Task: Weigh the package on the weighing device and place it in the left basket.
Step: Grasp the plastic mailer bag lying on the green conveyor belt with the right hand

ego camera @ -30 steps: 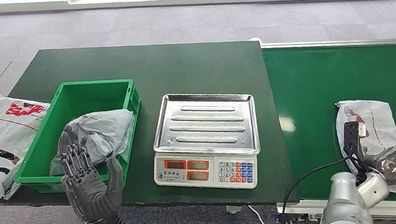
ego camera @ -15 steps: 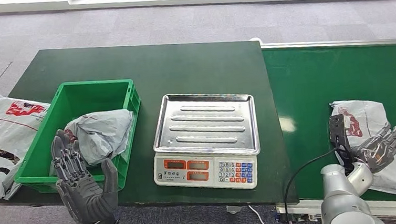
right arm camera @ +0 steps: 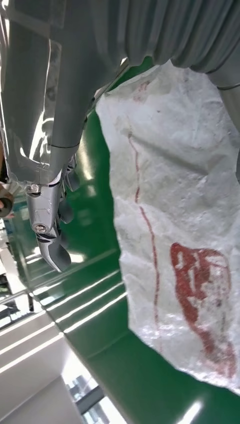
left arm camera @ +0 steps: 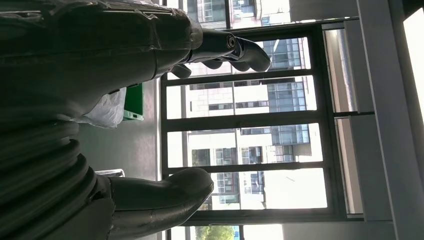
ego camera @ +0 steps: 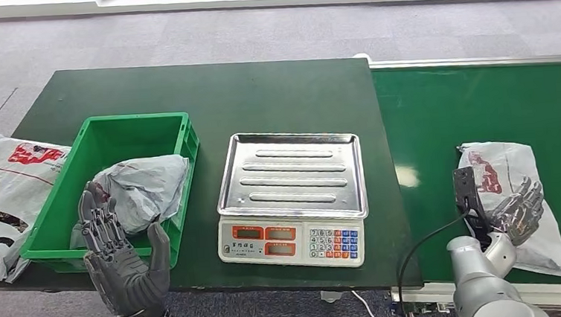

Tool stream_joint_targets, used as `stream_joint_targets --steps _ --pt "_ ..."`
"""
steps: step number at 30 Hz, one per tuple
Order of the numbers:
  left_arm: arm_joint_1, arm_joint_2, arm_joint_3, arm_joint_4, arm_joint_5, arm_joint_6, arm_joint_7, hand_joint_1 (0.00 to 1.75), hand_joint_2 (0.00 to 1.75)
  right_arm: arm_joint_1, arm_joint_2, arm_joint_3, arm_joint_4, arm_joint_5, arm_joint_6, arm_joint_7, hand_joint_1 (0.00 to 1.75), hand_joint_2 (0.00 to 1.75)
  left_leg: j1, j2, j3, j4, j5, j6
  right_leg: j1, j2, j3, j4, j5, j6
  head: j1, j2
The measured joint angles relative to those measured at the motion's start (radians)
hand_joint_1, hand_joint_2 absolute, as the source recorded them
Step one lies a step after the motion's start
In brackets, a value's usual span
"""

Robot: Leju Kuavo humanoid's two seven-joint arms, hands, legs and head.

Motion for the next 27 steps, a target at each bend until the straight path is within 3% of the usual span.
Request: stream_joint_targets --steps 7,27 --pt "0.006 0.007 0.000 0.000 -0.001 0.000 0.000 0.00 1.75 0.028 -0.012 0.022 0.031 0.024 0.089 0.075 0.00 1.75 0.000 0.000 0.000 0.000 0.000 0.000 0.000 0.000 0.000 0.000 0.000 0.000 0.000 0.000" --pt "0.034 0.008 0.000 -0.024 -0.018 0.005 0.000 0.00 1.75 0.046 -0.017 0.031 0.039 -0.017 0.050 0.120 0.00 1.75 0.000 0.000 0.000 0.000 0.000 0.000 0.000 0.000 0.000 0.000 0.000 0.000 0.000 0.000"
